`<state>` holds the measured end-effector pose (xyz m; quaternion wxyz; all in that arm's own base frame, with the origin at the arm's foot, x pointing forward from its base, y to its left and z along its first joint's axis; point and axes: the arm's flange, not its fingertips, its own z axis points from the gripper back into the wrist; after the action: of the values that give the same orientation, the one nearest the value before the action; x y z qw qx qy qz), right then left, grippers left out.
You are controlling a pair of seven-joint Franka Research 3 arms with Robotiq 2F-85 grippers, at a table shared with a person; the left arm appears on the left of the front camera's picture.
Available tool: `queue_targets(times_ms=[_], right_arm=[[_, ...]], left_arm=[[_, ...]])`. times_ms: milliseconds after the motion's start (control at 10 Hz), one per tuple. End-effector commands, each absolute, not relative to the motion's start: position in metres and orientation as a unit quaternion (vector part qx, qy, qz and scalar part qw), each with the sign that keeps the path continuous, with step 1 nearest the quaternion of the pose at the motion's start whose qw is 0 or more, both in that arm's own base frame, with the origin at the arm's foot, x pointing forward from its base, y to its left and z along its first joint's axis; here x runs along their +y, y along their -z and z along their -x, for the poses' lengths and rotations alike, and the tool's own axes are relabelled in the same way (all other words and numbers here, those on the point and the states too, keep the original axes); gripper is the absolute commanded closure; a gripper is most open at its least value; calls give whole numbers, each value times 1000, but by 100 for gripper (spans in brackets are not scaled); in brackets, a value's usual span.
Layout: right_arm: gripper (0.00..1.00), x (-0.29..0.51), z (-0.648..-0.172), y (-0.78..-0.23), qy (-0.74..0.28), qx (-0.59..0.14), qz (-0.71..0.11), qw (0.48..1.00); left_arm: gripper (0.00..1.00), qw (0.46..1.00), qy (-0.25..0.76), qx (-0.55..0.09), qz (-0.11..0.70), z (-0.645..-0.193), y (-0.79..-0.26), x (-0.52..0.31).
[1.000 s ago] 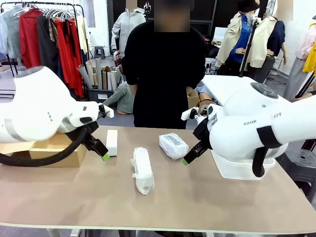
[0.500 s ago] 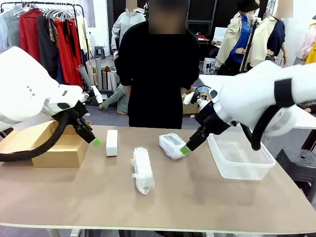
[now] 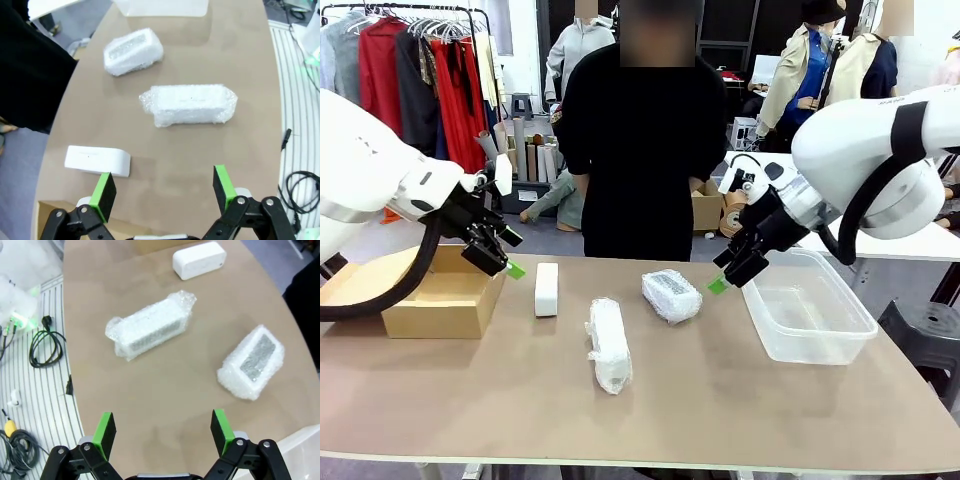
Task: Separate and place wrapped and unwrapped clocks.
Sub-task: Pick up the Digital clock indicated by the person.
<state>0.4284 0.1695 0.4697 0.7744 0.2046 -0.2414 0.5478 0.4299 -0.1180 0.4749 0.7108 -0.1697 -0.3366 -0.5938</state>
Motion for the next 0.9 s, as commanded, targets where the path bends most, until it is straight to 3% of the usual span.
queue_targets(times_ms=[0, 100, 500, 800], right_arm=[[0, 174, -430, -459, -512, -294, -184, 786], [0, 169, -428, -470, -548, -241, -205, 774], [0, 172, -428, -466, -543, -243, -197, 779], [0, 160, -459, -488, -611, -267, -239, 706]], left_arm=[[0, 713, 595, -336, 157, -424, -476, -120], [0, 713, 595, -336, 157, -424, -476, -120], [0, 715, 598, -328, 149, -428, -477, -121], [0, 666, 652, -304, 196, -446, -486, -106]])
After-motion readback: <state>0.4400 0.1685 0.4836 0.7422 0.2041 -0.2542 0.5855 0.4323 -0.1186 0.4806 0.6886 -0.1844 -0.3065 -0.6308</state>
